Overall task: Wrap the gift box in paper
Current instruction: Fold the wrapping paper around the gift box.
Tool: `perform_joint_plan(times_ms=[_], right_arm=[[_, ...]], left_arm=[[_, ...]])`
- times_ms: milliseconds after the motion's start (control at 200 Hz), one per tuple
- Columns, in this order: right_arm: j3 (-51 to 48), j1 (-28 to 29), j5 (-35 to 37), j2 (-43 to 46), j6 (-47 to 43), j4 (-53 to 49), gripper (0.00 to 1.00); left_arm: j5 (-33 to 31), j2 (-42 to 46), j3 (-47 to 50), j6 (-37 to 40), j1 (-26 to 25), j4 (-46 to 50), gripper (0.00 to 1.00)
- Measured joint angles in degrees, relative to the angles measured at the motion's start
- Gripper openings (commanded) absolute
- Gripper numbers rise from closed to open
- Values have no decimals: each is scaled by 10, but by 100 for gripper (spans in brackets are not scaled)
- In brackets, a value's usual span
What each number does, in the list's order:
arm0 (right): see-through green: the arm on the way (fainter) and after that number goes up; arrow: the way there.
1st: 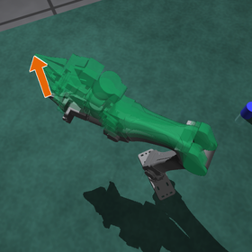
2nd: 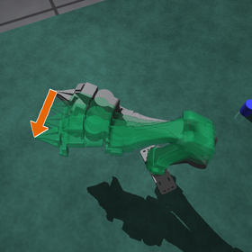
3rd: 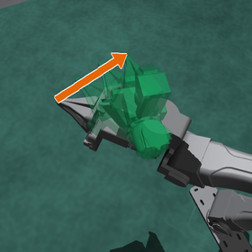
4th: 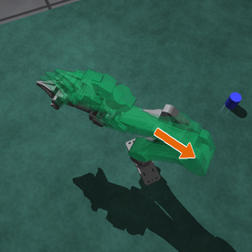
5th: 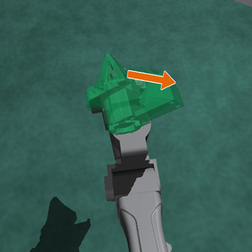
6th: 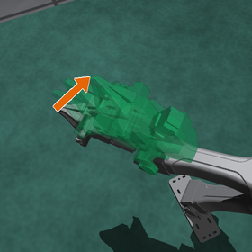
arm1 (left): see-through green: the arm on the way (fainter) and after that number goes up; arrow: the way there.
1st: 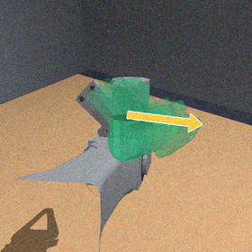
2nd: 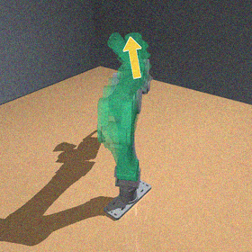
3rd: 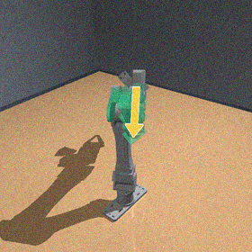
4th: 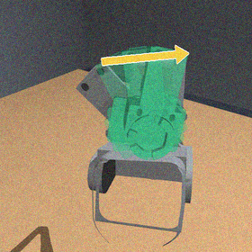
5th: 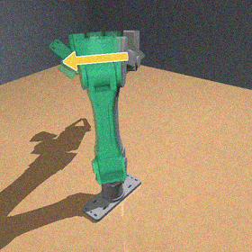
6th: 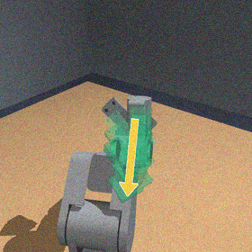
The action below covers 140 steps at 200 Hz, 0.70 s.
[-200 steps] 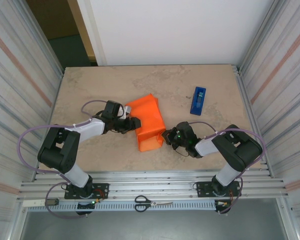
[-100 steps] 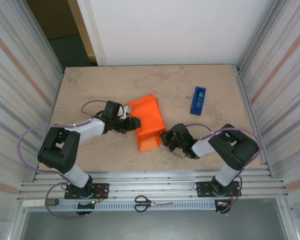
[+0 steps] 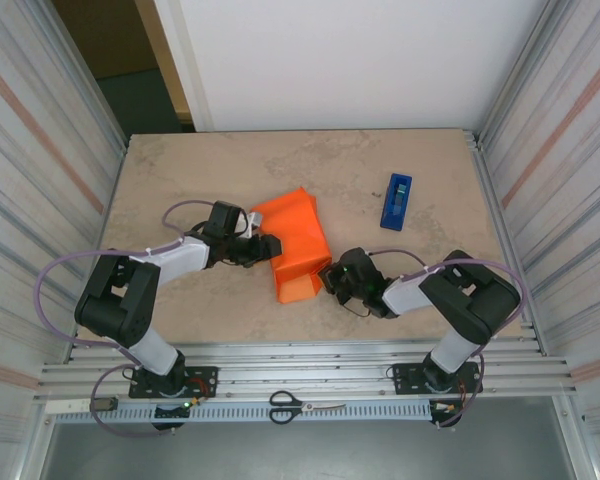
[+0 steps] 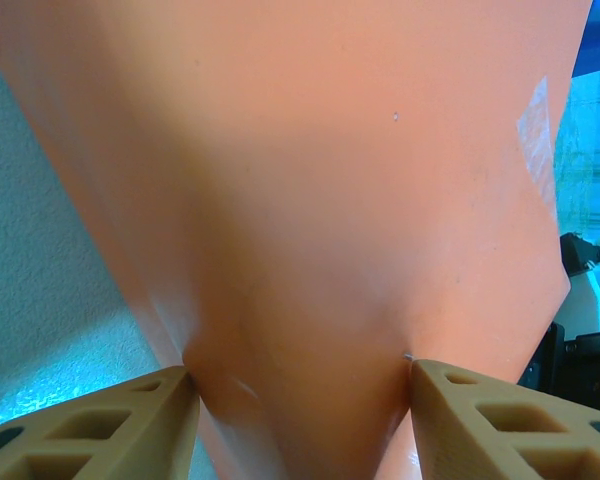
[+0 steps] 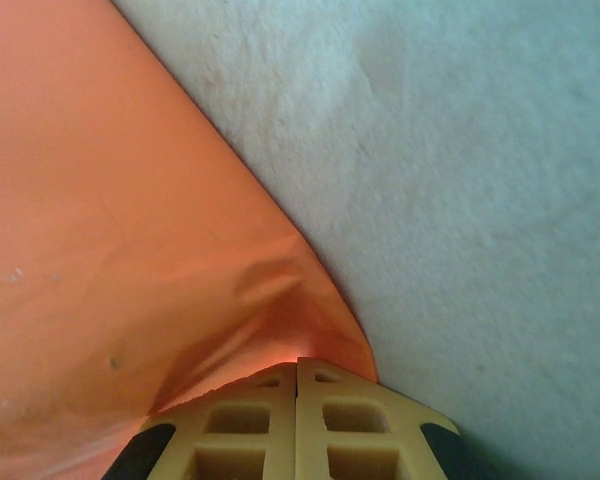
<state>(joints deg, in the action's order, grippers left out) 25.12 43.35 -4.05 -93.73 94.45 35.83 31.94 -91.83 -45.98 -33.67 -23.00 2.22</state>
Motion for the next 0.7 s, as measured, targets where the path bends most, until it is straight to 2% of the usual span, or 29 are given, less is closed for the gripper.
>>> perform_joint_plan(times_ms=[286,701], right_arm=[[-3,9,-1,9,-2,-12,0],[-22,87,28,0,6,37,0]], left_arm=[[0,1,3,-1,0,-7,56],[-2,3,7,-7,0,-10,56]])
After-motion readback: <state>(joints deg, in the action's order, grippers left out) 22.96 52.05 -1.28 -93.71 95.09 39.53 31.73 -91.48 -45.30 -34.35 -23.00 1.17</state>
